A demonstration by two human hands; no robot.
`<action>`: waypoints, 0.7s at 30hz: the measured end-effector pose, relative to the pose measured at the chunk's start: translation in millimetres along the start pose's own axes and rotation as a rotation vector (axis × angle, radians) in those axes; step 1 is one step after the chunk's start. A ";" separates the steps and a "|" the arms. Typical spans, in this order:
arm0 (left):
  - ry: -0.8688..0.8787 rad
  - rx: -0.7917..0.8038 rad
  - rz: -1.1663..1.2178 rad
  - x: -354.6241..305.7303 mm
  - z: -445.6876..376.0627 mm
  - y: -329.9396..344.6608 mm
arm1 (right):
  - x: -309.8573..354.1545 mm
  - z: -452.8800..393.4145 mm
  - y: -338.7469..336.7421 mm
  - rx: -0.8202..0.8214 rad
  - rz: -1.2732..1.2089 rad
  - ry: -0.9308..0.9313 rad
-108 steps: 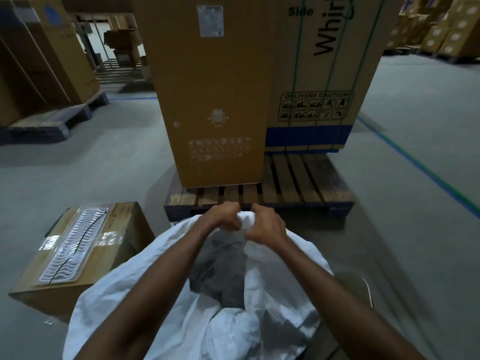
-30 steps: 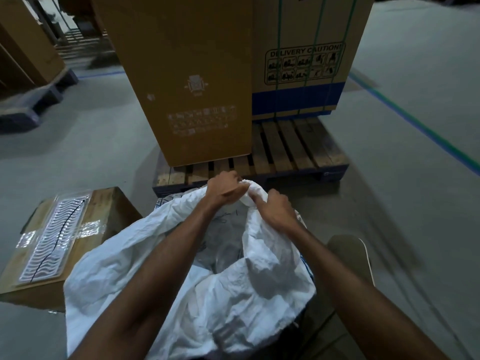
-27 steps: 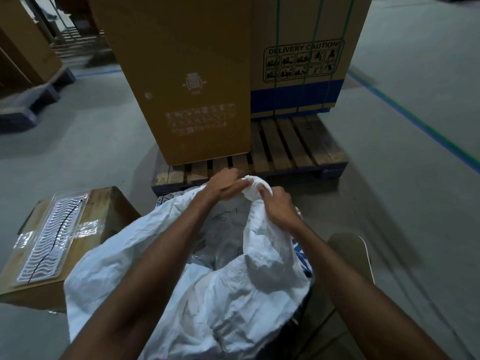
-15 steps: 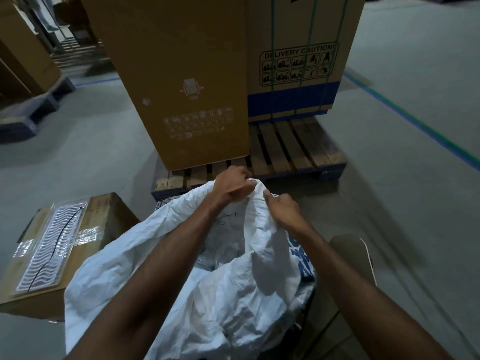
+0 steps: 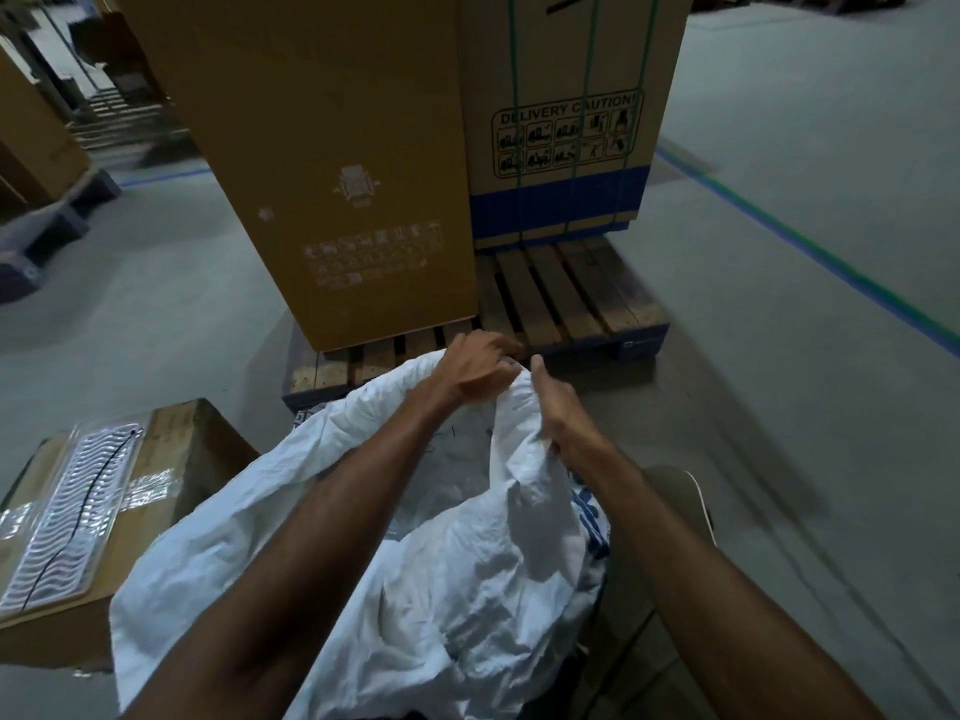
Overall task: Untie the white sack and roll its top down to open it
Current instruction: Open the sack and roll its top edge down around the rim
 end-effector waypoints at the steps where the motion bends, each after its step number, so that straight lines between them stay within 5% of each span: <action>1: -0.014 -0.037 -0.020 -0.2 0.0 -2.6 | 0.6 4.5 -0.6 -0.078 0.123 -0.030; 8: 0.002 0.033 0.103 8.0 -2.5 -10.1 | 1.3 -0.1 2.9 -0.215 -0.087 0.028; 11: 0.082 0.156 0.024 19.0 6.1 -6.6 | -0.5 -10.3 0.4 -0.066 -0.272 0.136; 16: 0.083 0.148 -0.106 26.4 11.1 10.6 | -8.2 -8.2 1.9 0.146 -0.495 0.126; 19: 0.122 0.063 -0.205 17.5 7.3 7.4 | -7.9 -7.7 7.5 0.128 -0.248 0.068; 21: 0.107 0.008 -0.199 14.9 4.4 6.5 | -10.4 -5.2 5.2 -0.056 0.071 0.031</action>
Point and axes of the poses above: each hand's wrist, its own z-axis away from the middle knuckle, its own y-axis out of the palm, x = y × z, the point moved 5 cm from there along -z, towards the middle knuckle, and after that the axes turned 5 degrees about z, right-handed, at the moved point
